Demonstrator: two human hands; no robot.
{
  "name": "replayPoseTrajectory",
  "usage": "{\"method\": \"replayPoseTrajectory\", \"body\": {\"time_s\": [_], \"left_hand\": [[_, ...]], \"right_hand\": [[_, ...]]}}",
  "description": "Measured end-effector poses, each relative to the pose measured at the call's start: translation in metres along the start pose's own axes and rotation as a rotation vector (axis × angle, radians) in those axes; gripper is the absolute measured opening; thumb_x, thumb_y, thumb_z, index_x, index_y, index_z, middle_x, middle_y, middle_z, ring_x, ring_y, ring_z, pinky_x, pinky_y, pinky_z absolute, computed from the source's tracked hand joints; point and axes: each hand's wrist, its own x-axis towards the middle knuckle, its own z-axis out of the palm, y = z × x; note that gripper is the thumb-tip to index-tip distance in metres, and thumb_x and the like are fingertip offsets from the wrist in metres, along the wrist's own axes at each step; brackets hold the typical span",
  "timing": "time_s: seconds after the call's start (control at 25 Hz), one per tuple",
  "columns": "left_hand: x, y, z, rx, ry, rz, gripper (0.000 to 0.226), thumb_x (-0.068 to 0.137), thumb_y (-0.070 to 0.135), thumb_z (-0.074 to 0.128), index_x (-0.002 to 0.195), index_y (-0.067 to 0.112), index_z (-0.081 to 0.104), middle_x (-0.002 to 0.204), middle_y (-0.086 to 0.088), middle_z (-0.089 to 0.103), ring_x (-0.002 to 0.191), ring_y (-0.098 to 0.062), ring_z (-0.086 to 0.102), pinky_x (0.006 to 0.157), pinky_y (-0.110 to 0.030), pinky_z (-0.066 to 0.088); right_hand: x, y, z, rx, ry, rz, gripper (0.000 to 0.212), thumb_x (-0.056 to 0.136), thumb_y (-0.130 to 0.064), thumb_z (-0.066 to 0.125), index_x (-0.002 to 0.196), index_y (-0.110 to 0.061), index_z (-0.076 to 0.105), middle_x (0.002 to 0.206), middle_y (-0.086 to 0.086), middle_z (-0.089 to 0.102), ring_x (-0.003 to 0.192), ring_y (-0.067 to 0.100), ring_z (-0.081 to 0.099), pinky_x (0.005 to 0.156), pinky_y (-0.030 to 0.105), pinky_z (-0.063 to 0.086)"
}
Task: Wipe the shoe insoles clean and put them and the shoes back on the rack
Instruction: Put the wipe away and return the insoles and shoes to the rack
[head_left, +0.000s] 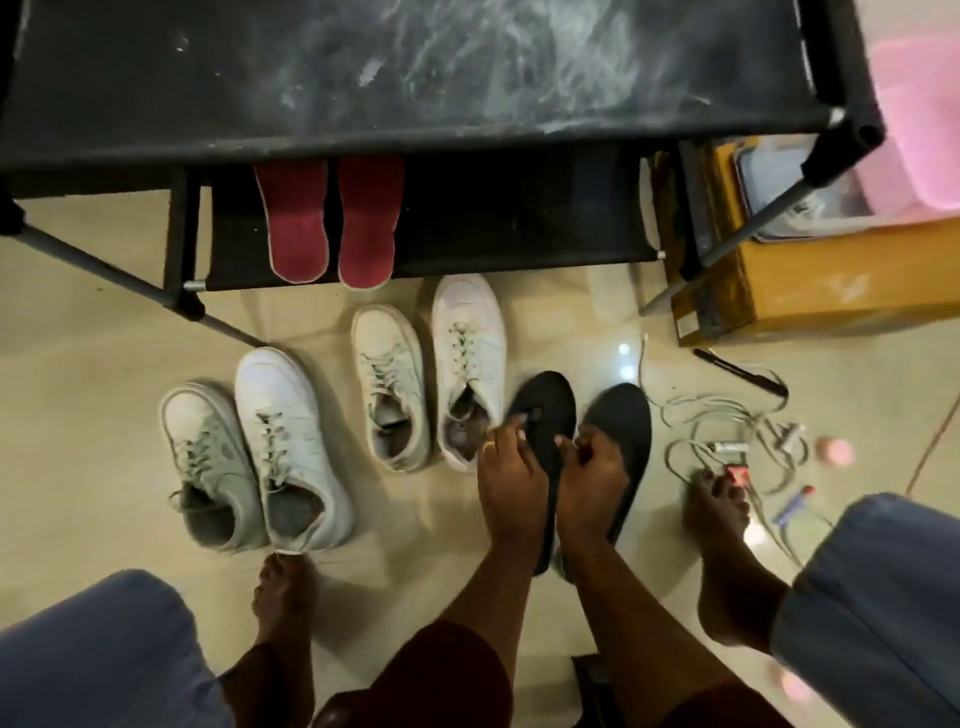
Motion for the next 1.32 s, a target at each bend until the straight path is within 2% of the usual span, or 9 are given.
{"method": "replayPoseTrajectory", "body": {"time_s": [0.08, 0.2, 0.28, 0.36, 0.48, 0.72, 0.92, 1.08, 1.32], "left_hand": [[-0.028, -0.011, 0.022, 0.039, -0.071, -0.072, 0.037, 0.087, 0.024, 0.036, 0.098, 0.009, 0.068, 0.085, -0.009, 0.07, 0.075, -0.027, 0.067, 0.063, -0.027, 0.053], [-0.052, -0.026, 0.048, 0.127, -0.295, -0.38, 0.039, 0.092, 0.026, 0.047, 0.123, 0.003, 0.054, 0.117, -0.017, 0.06, 0.107, -0.033, 0.057, 0.089, -0.038, 0.046], [-0.053, -0.031, 0.055, 0.229, -0.402, -0.634, 0.059, 0.087, 0.028, 0.062, 0.137, 0.007, 0.038, 0.136, -0.015, 0.043, 0.123, -0.033, 0.042, 0.099, -0.04, 0.04], [-0.052, -0.031, 0.058, 0.221, -0.413, -0.738, 0.068, 0.084, 0.026, 0.068, 0.139, 0.008, 0.032, 0.138, -0.014, 0.04, 0.125, -0.033, 0.041, 0.099, -0.041, 0.04], [-0.049, -0.035, 0.062, 0.085, -0.363, -0.799, 0.044, 0.09, 0.009, 0.057, 0.131, 0.005, 0.042, 0.128, -0.014, 0.05, 0.118, -0.032, 0.05, 0.095, -0.038, 0.043], [-0.05, -0.025, 0.039, 0.151, -0.491, -0.646, 0.03, 0.094, 0.003, 0.041, 0.122, 0.001, 0.05, 0.123, -0.018, 0.053, 0.114, -0.032, 0.05, 0.092, -0.033, 0.04], [-0.05, 0.015, -0.005, -0.112, -0.402, -0.569, 0.025, 0.095, 0.002, 0.042, 0.115, 0.0, 0.057, 0.087, -0.004, 0.059, 0.084, -0.019, 0.054, 0.062, -0.009, 0.038], [0.005, 0.04, -0.018, -0.069, -0.228, -0.398, 0.032, 0.091, 0.001, 0.05, 0.122, 0.0, 0.057, 0.111, -0.022, 0.065, 0.104, -0.032, 0.059, 0.082, -0.029, 0.038], [0.135, 0.066, -0.024, -0.08, -0.141, -0.347, 0.03, 0.092, 0.009, 0.053, 0.122, 0.005, 0.057, 0.117, -0.015, 0.062, 0.111, -0.031, 0.056, 0.083, -0.026, 0.04]], "right_hand": [[0.001, 0.033, -0.001, -0.054, -0.023, 0.062, 0.028, 0.088, -0.018, 0.061, 0.111, -0.002, 0.06, 0.114, 0.018, 0.057, 0.106, 0.032, 0.055, 0.092, 0.035, 0.042], [0.005, 0.073, 0.0, -0.173, -0.077, 0.229, 0.046, 0.085, -0.021, 0.064, 0.126, -0.007, 0.049, 0.131, 0.019, 0.043, 0.121, 0.036, 0.042, 0.1, 0.044, 0.038], [0.007, 0.088, 0.001, -0.232, -0.113, 0.373, 0.062, 0.081, -0.023, 0.069, 0.132, -0.007, 0.039, 0.136, 0.02, 0.036, 0.123, 0.038, 0.035, 0.101, 0.047, 0.038], [0.008, 0.097, 0.004, -0.266, -0.128, 0.484, 0.074, 0.076, -0.027, 0.074, 0.132, -0.003, 0.033, 0.133, 0.021, 0.036, 0.12, 0.04, 0.036, 0.099, 0.048, 0.039], [0.013, 0.102, 0.01, -0.268, -0.148, 0.574, 0.078, 0.07, -0.032, 0.078, 0.126, -0.002, 0.033, 0.125, 0.02, 0.04, 0.114, 0.04, 0.042, 0.095, 0.05, 0.042], [0.008, 0.087, -0.003, -0.053, -0.086, 0.576, 0.076, 0.06, -0.023, 0.081, 0.121, -0.009, 0.037, 0.119, 0.011, 0.041, 0.112, 0.033, 0.045, 0.09, 0.047, 0.049], [-0.005, 0.028, -0.027, 0.084, 0.082, 0.497, 0.076, 0.064, -0.012, 0.08, 0.127, -0.011, 0.038, 0.123, 0.009, 0.042, 0.111, 0.031, 0.052, 0.09, 0.048, 0.049], [0.016, -0.014, -0.038, 0.149, -0.041, 0.135, 0.073, 0.067, -0.021, 0.076, 0.127, -0.011, 0.035, 0.121, 0.008, 0.037, 0.11, 0.029, 0.05, 0.092, 0.045, 0.05], [0.097, -0.103, -0.02, 0.023, -0.095, -0.015, 0.079, 0.066, -0.032, 0.074, 0.128, -0.008, 0.032, 0.123, 0.012, 0.036, 0.109, 0.031, 0.047, 0.092, 0.048, 0.047]]}}
